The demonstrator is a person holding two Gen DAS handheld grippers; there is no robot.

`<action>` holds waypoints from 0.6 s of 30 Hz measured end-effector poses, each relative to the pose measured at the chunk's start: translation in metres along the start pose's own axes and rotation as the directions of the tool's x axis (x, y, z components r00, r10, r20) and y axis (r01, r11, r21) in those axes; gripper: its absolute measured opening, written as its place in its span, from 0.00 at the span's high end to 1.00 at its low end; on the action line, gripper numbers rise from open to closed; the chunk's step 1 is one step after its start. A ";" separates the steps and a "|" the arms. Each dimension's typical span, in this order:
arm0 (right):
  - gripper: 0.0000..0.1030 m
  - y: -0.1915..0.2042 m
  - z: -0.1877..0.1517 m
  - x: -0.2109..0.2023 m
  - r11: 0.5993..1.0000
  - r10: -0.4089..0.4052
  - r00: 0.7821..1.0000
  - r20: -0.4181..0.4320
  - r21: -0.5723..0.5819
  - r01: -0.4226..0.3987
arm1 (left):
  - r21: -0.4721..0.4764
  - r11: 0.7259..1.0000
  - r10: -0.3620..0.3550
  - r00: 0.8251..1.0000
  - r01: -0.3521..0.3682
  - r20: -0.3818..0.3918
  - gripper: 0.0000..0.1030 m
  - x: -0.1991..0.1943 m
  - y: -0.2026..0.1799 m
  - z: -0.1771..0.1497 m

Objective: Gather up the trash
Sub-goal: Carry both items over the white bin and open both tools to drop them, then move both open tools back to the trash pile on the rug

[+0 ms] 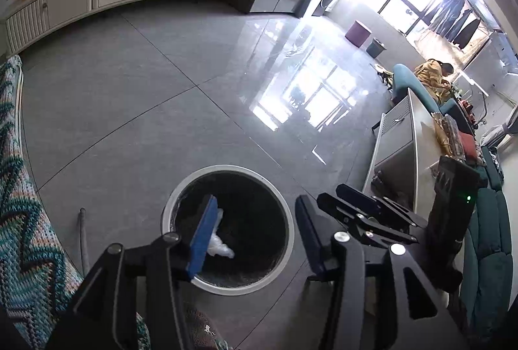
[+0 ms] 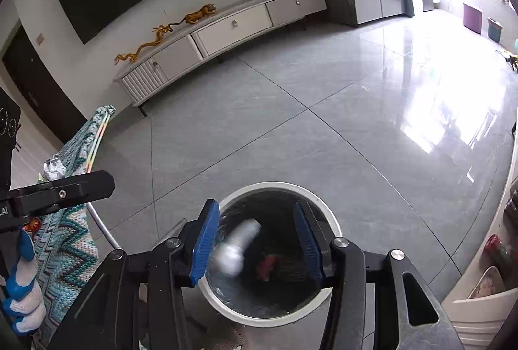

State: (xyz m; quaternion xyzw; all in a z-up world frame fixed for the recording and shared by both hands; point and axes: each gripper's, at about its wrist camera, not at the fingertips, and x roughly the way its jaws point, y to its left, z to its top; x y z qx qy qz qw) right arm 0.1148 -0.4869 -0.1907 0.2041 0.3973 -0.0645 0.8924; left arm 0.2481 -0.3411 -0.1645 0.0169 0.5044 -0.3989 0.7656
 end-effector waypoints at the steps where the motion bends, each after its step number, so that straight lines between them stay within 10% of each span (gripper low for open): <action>1: 0.55 -0.003 -0.001 -0.002 1.000 -0.005 1.000 0.003 0.006 0.005 | -0.001 1.000 -0.004 1.000 0.004 0.000 0.52 -0.001 0.000 0.000; 18: 0.55 0.058 0.008 -0.121 0.992 0.104 0.978 0.179 -0.095 -0.088 | 0.057 0.980 0.167 0.947 -0.189 0.273 0.52 -0.134 -0.030 -0.022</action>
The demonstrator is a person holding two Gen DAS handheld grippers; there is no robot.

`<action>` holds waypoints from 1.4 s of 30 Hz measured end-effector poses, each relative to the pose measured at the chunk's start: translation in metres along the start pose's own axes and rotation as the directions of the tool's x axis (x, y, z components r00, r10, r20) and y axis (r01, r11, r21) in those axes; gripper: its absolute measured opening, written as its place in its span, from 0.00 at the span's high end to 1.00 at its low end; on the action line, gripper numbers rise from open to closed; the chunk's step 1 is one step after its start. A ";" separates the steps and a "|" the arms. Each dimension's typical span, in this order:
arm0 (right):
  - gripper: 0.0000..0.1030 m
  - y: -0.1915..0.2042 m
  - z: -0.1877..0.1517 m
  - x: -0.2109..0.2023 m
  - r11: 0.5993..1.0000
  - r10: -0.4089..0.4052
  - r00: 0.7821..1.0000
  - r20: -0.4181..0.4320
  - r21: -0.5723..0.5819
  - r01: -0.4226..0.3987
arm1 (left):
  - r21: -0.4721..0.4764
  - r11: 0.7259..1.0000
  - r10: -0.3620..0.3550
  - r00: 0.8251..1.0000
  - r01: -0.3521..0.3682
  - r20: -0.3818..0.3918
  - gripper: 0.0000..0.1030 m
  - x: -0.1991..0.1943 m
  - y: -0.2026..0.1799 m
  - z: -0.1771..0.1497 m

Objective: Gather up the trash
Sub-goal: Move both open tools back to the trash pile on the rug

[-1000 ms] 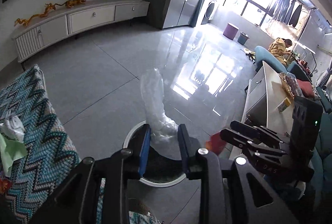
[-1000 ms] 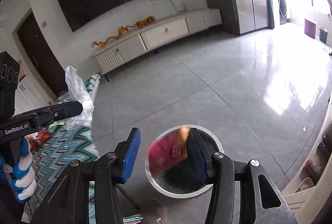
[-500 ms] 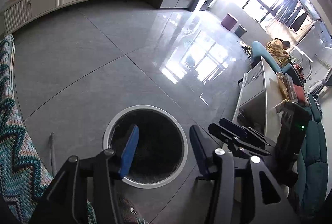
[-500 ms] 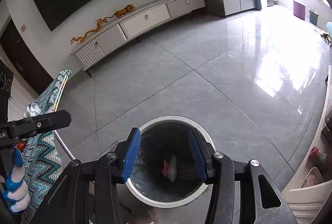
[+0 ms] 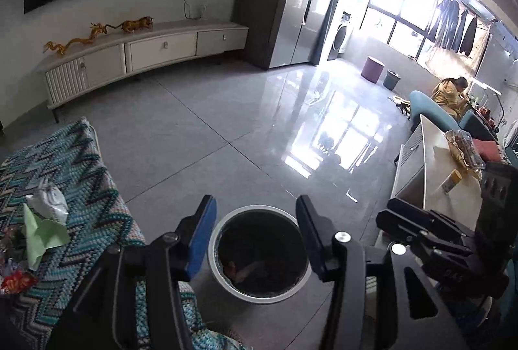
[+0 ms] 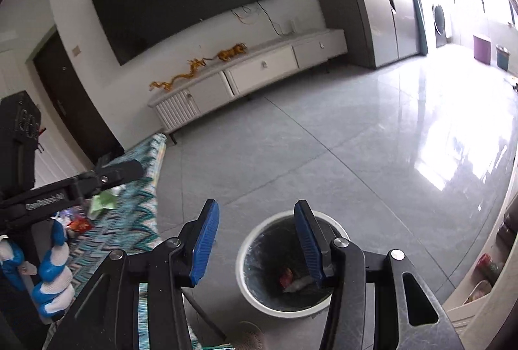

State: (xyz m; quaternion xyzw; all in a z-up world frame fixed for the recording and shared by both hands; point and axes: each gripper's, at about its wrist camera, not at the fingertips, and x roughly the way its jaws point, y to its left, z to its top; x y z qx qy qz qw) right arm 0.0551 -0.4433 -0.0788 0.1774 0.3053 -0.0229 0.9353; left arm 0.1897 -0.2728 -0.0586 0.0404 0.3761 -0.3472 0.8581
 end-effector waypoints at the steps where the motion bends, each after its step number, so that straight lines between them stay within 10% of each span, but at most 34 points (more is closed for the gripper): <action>1: 0.55 0.006 0.003 -0.008 1.000 0.007 1.000 0.013 -0.011 -0.007 | -0.001 1.000 0.007 1.000 -0.007 0.018 0.52 -0.013 0.001 0.000; 12: 0.54 0.120 0.032 -0.116 0.973 0.136 0.977 0.162 -0.207 -0.101 | -0.033 0.991 0.134 0.968 -0.130 0.210 0.52 -0.161 0.034 -0.008; 22: 0.54 0.239 0.045 -0.154 0.893 0.298 0.942 0.155 -0.393 -0.218 | -0.221 0.921 0.380 0.862 -0.320 0.335 0.52 -0.301 0.143 -0.045; 28: 0.47 0.306 0.052 -0.134 0.826 0.404 0.910 0.095 -0.465 -0.318 | -0.338 0.870 0.462 0.830 -0.358 0.313 0.46 -0.326 0.203 -0.080; 35: 0.47 0.355 0.052 -0.068 0.779 0.468 0.884 -0.023 -0.463 -0.424 | -0.410 0.841 0.468 0.856 -0.355 0.220 0.45 -0.294 0.254 -0.113; 42: 0.47 0.347 0.049 0.044 0.840 0.390 0.912 -0.131 -0.354 -0.410 | -0.453 0.822 0.433 0.896 -0.346 0.102 0.45 -0.236 0.291 -0.143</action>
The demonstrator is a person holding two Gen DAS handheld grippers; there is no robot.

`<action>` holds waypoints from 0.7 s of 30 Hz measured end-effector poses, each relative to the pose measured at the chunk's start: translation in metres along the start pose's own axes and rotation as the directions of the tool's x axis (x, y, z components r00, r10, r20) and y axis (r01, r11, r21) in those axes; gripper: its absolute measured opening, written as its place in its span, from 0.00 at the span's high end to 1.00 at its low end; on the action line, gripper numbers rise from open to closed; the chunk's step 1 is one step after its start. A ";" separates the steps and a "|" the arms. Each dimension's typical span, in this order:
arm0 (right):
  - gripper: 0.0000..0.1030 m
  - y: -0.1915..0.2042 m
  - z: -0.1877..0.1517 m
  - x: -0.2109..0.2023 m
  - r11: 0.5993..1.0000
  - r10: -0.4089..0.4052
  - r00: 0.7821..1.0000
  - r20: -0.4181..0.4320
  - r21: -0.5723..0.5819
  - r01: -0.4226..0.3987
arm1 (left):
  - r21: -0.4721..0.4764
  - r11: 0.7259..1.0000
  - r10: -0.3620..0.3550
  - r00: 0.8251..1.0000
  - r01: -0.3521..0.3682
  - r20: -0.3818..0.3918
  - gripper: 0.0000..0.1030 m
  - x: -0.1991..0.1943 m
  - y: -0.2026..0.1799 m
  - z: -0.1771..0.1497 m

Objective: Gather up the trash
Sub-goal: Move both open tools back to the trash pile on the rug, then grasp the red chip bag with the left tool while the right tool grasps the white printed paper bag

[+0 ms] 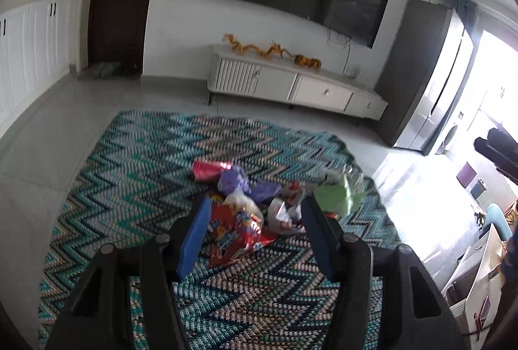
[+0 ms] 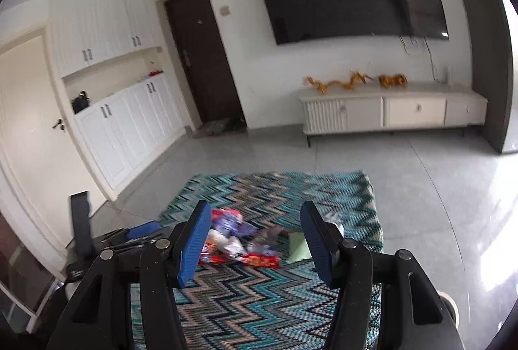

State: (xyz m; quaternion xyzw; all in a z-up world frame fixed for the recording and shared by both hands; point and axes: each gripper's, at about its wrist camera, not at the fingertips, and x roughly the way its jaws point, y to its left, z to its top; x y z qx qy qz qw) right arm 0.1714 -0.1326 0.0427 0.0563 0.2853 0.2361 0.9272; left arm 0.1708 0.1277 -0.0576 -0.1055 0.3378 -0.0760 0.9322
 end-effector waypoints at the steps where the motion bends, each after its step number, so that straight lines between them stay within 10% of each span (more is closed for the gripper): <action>1: 0.47 -0.010 -0.003 0.016 1.000 -0.011 1.000 -0.023 0.015 0.011 | 0.001 1.000 -0.003 1.000 0.003 -0.012 0.45 0.009 0.002 -0.002; 21: 0.44 -0.145 -0.060 0.184 0.975 -0.095 0.967 -0.236 0.176 0.138 | -0.083 0.995 -0.054 0.993 0.046 -0.102 0.49 0.082 0.039 -0.035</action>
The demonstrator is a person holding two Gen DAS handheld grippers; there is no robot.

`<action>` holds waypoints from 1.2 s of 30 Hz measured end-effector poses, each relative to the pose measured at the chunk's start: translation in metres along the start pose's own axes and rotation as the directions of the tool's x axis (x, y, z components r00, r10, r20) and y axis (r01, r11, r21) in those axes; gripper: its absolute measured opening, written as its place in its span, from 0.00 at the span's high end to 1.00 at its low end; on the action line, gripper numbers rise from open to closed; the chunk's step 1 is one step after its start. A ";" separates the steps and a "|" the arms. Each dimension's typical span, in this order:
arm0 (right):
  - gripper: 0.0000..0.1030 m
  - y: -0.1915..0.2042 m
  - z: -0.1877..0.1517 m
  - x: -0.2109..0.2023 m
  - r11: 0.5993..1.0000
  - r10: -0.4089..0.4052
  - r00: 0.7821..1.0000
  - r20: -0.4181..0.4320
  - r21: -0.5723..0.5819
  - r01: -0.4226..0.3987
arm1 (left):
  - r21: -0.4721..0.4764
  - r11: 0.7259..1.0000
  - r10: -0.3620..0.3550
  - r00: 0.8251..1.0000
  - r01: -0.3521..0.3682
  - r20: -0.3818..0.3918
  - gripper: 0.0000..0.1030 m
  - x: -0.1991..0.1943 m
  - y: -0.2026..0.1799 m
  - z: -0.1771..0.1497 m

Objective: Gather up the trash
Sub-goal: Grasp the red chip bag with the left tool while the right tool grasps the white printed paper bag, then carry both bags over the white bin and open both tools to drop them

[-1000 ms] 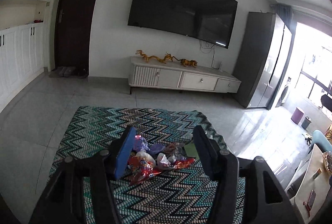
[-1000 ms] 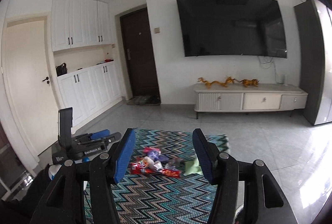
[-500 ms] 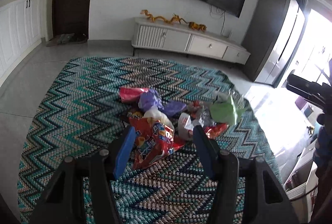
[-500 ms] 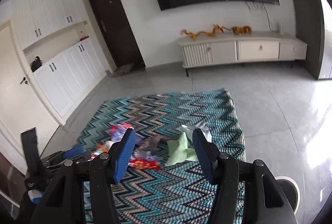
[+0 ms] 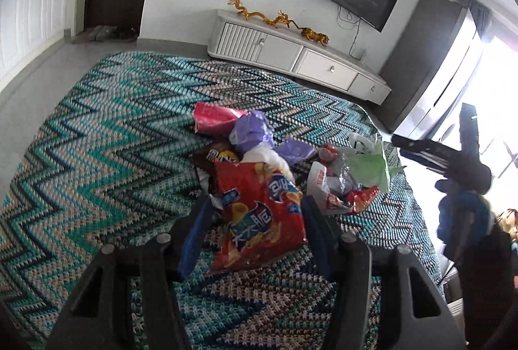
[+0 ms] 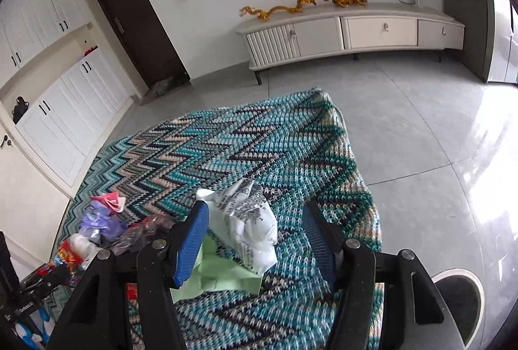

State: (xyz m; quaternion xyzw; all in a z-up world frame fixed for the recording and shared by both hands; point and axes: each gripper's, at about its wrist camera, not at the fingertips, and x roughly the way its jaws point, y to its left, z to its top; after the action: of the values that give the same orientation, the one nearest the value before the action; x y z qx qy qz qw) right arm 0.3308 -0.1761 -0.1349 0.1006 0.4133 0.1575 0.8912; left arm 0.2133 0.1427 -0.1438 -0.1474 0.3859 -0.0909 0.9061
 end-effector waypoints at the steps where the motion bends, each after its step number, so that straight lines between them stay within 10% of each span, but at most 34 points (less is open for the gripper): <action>1: 0.44 -0.001 0.000 0.007 1.000 0.008 1.000 -0.008 0.002 -0.008 | -0.003 1.000 -0.003 1.000 0.003 -0.002 0.52 0.000 0.001 -0.002; 16: 0.67 0.006 -0.011 0.015 0.999 0.028 0.999 -0.026 -0.026 -0.028 | -0.023 0.999 -0.044 0.999 0.044 -0.027 0.80 -0.011 -0.004 -0.029; 36: 0.68 0.064 -0.054 -0.177 0.989 0.135 0.974 0.184 -0.089 -0.120 | 0.012 0.999 -0.052 0.987 0.051 0.155 0.82 -0.113 -0.037 -0.035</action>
State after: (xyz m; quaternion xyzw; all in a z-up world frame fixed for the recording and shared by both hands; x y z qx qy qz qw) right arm 0.1688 -0.1786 -0.0250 0.1070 0.3129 0.2199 0.9178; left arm 0.1086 0.1323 -0.0782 -0.1604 0.3098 -0.1038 0.9314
